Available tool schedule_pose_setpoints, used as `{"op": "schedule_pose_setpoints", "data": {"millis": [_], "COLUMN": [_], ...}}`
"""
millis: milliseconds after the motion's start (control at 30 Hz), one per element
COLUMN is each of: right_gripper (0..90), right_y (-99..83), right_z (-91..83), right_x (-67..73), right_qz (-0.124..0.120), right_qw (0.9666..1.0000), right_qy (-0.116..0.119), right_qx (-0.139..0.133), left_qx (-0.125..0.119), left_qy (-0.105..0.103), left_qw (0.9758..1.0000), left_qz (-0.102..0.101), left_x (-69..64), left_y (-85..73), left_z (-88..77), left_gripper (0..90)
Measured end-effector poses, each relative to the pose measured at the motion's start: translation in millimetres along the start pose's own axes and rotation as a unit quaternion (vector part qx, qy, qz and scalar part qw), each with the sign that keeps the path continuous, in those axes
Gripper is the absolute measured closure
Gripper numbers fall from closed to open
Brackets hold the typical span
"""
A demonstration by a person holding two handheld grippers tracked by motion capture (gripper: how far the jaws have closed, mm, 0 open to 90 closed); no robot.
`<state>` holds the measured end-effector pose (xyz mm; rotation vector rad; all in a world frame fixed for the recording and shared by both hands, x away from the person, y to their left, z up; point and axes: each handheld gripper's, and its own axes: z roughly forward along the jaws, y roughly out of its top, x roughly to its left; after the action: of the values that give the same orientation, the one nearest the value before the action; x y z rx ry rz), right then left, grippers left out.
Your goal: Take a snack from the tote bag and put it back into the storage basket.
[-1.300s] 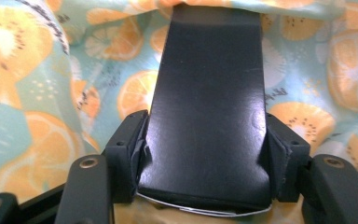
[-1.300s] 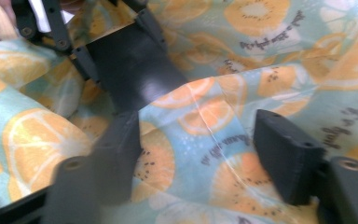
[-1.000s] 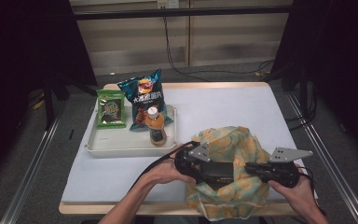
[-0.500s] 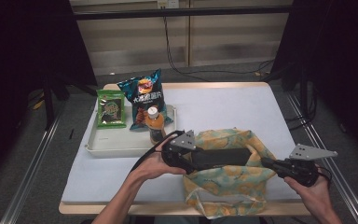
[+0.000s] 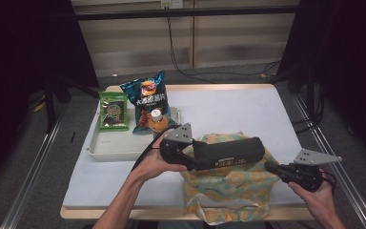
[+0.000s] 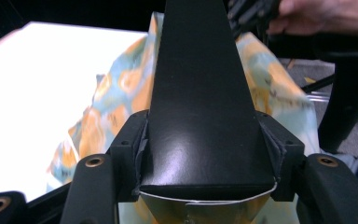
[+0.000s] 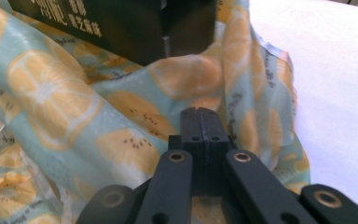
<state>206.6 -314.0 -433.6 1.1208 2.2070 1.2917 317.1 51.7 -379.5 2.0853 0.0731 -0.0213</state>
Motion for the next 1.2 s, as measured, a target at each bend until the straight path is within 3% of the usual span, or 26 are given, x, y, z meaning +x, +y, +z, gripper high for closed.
{"op": "schedule_pose_setpoints", "data": {"millis": [67, 233, 433, 567, 733, 967, 1200], "right_gripper": [90.0, 89.0, 79.4, 64.0, 45.6, 20.7, 8.5], "right_y": [0.3, -1.0, -1.0, 1.4, 5.3, 6.5, 9.3], "right_z": [2.9, 3.4, 0.2, -0.6, -4.0, -8.4, -12.0], "right_x": [0.0, -0.9, -0.5, 3.0, 8.1, 10.5, 8.6], "right_qz": [-0.002, 0.000, 0.000, -0.002, 0.000, 0.010, 0.018], "right_qw": [1.0000, 1.0000, 0.9999, 0.9993, 0.9978, 0.9960, 0.9946], "right_qy": [0.001, 0.004, 0.002, 0.009, 0.021, 0.002, -0.002], "right_qx": [-0.003, -0.003, -0.017, -0.036, -0.063, -0.088, -0.102], "left_qx": [-0.011, -0.011, -0.020, -0.036, -0.022, -0.019, -0.032], "left_qy": [-0.006, -0.010, 0.005, 0.007, 0.020, 0.038, 0.044], "left_qw": [0.9999, 0.9999, 0.9998, 0.9992, 0.9994, 0.9985, 0.9975], "left_qz": [0.001, 0.006, -0.004, -0.013, -0.019, -0.034, -0.047], "left_x": [0.2, -2.4, -0.8, 1.6, 3.8, 5.0, 2.0], "left_y": [7.1, 14.3, 12.6, 10.5, 2.7, -15.2, -28.6], "left_z": [1.6, -0.5, -20.2, -35.6, -49.3, -72.4, -92.1], "left_gripper": [43.5, 43.4, 43.4, 43.4, 43.4, 43.3, 43.3]}}
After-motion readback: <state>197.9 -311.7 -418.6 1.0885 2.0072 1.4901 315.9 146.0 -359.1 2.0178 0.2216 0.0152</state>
